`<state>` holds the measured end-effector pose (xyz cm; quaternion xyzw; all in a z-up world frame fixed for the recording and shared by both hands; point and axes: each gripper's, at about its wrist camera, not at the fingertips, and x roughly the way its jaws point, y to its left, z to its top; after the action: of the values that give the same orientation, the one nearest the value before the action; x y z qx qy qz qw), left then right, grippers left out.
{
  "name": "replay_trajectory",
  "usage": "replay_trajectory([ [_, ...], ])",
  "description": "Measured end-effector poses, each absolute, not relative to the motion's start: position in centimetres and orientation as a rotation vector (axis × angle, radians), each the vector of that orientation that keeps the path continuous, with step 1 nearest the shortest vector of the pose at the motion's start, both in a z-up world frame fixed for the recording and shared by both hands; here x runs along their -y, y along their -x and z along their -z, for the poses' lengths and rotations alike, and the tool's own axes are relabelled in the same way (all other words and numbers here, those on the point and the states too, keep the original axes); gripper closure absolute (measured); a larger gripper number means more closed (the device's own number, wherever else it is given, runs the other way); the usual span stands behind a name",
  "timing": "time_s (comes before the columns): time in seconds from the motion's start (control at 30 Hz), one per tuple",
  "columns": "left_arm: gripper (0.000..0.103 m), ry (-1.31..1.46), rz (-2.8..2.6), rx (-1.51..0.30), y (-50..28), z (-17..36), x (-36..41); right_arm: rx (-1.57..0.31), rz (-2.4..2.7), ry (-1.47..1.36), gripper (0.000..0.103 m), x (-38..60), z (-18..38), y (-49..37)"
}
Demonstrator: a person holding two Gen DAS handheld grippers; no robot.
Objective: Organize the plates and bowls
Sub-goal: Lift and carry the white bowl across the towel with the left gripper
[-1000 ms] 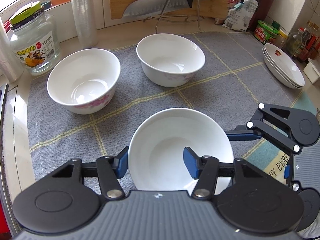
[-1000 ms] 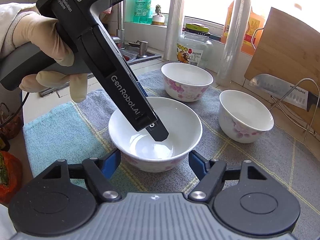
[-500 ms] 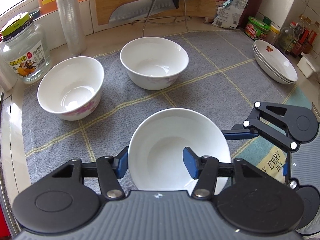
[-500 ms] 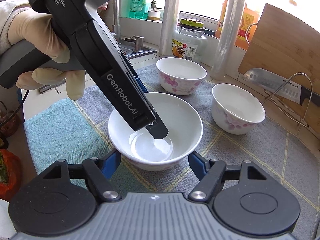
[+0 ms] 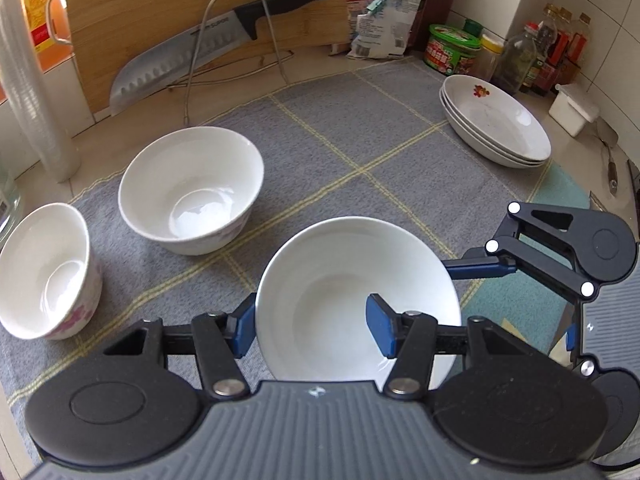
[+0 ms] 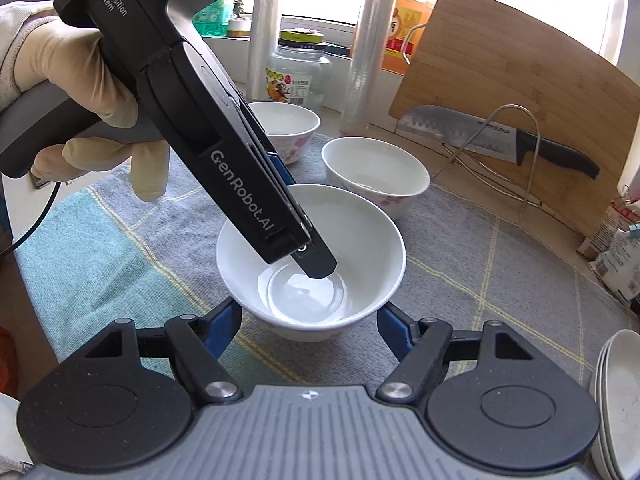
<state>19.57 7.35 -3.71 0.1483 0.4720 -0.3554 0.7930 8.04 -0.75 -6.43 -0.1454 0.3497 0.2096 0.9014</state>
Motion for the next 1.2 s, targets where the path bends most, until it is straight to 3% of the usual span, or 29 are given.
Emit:
replay_trajectory([
  [0.5,0.048,-0.363,0.881,-1.002,-20.4,4.0,-1.6,-0.753,-0.314,0.270,0.024,5.4,6.7,-7.7],
  [1.2,0.048,-0.364,0.906,-1.033,-21.4,5.2,0.4,-0.813,-0.270,0.211,0.024,6.6,7.4,-8.6],
])
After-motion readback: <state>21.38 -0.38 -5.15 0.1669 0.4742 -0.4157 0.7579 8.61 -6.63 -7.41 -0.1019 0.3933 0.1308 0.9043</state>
